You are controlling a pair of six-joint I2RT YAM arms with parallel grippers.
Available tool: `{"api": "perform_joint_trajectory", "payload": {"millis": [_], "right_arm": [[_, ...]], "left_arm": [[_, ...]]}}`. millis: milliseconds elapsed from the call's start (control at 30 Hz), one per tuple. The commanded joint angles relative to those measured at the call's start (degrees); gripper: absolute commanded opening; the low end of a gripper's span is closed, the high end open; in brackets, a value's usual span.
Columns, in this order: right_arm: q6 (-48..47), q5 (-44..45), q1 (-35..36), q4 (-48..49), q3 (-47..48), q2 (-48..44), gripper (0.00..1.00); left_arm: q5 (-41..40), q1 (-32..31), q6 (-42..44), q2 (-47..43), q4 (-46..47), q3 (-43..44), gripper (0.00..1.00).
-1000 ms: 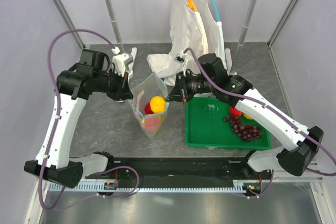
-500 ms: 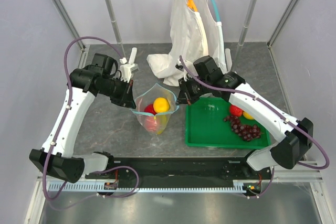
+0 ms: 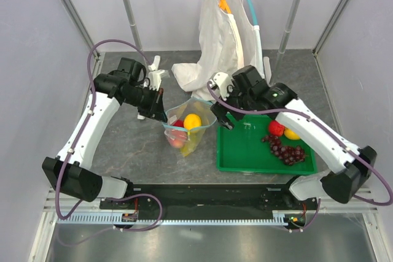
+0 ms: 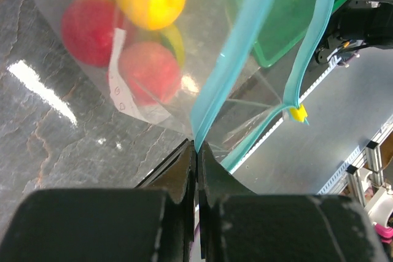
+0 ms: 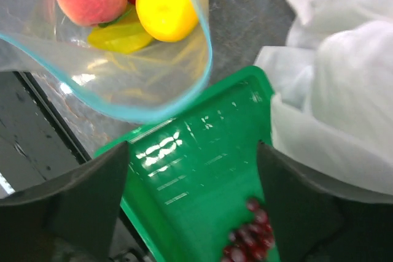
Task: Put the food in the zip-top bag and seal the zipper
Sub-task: Adjust the zipper food storage bag at the center of the board, then pick up the fake fruit from the bin.
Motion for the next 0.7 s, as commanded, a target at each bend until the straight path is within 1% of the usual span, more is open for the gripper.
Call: {"api": "perform_joint_trajectory", "payload": {"millis": [0,67,233,333,367,400,500,633,667], "right_arm": [[-7.91,1.46,-1.82,-5.7,4.34,-9.19,0.98],[-11.23,0.59,-2.7,-8.77,3.11,-13.23,0.98],[-16.7,1.37,-3.32,-15.37,-4.53,-20.97,0.98],[-18.38,6.28,-3.32,-17.83,-10.77,-23.61,0.98],[-18.73,8.39,-3.41,-18.1,-14.87,-23.97,0.98],[-18.9,13.8,-3.41,-17.75,-17.0,-24.23,0.98],[-18.12,20.95,-4.02,-15.38,-23.69,-25.03,0.98],[-16.89,24.92,-5.6,-14.06,-29.5,-23.1,0.98],[-16.8,25.28,-7.26,-13.62,-30.81,-22.49,0.98]], "left_arm": [[2.87,-1.9,-2.76,-0.12,4.02,0.59,0.02],[3.22,-2.16,-3.02,-0.3,4.64,-0.03,0.02],[3.05,-2.6,-3.29,-0.21,5.34,-1.78,0.02],[2.96,-2.69,-3.29,-0.56,5.35,-2.13,0.02],[2.96,-2.78,-3.2,-0.65,5.35,-2.05,0.02],[2.96,-2.78,-3.2,-0.74,5.35,-2.05,0.02],[2.69,-2.86,-3.11,-0.91,5.43,-2.05,0.02],[2.17,-2.95,-2.93,-1.27,5.26,-2.14,0.02],[2.17,-2.86,-2.93,-1.35,5.26,-2.22,0.02]]}}
